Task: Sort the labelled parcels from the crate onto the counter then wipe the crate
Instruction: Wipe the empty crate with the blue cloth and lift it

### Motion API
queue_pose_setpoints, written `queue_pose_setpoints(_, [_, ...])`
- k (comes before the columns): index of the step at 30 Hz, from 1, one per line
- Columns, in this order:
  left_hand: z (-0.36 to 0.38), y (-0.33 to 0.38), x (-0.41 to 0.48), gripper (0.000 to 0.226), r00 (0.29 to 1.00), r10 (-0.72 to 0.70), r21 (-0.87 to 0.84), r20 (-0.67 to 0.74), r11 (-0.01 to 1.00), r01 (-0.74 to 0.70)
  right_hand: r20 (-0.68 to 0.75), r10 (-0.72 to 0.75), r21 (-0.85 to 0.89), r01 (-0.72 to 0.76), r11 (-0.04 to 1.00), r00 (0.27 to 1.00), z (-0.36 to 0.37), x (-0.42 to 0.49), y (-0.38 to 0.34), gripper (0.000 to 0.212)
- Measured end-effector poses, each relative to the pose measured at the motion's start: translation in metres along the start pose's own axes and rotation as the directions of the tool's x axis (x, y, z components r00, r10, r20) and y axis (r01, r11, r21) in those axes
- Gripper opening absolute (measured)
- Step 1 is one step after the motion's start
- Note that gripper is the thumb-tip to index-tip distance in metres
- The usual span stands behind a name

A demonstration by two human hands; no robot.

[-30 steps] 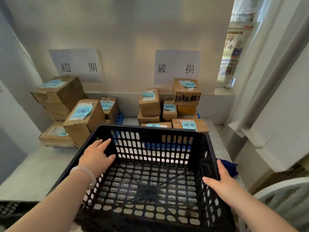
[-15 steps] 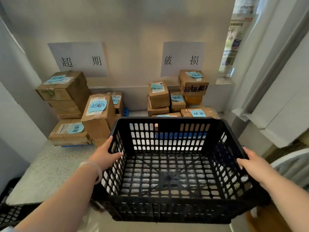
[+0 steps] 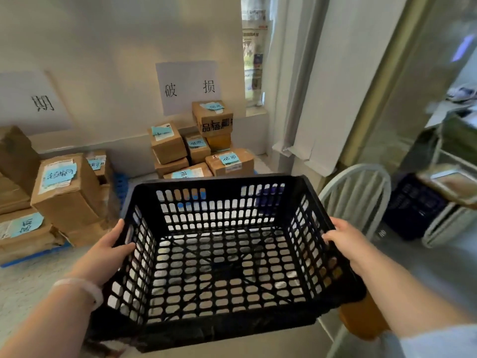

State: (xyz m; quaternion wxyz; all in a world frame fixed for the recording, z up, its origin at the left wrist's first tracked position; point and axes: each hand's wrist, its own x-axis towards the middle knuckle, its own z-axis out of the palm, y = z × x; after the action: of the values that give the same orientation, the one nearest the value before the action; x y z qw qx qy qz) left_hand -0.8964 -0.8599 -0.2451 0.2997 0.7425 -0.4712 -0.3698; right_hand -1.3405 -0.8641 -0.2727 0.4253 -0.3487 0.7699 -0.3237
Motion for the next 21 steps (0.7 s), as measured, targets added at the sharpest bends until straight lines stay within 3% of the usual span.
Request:
queue_pose_setpoints(13, [0.18,0.075,-0.112,0.069,0.986,-0.01,-0.192,0.165,0.981,0.042,-0.069,0.103,0.027,-0.101,0.995,0.992,-0.231,-0.001,0.126,0.053])
queue_pose_setpoints(21, [0.312,0.099,-0.18,0.066,0.966,-0.103,-0.244,0.239,0.956,0.163,-0.103,0.113,0.026,-0.111,0.994,0.988,-0.362,0.049,0.202,0.075])
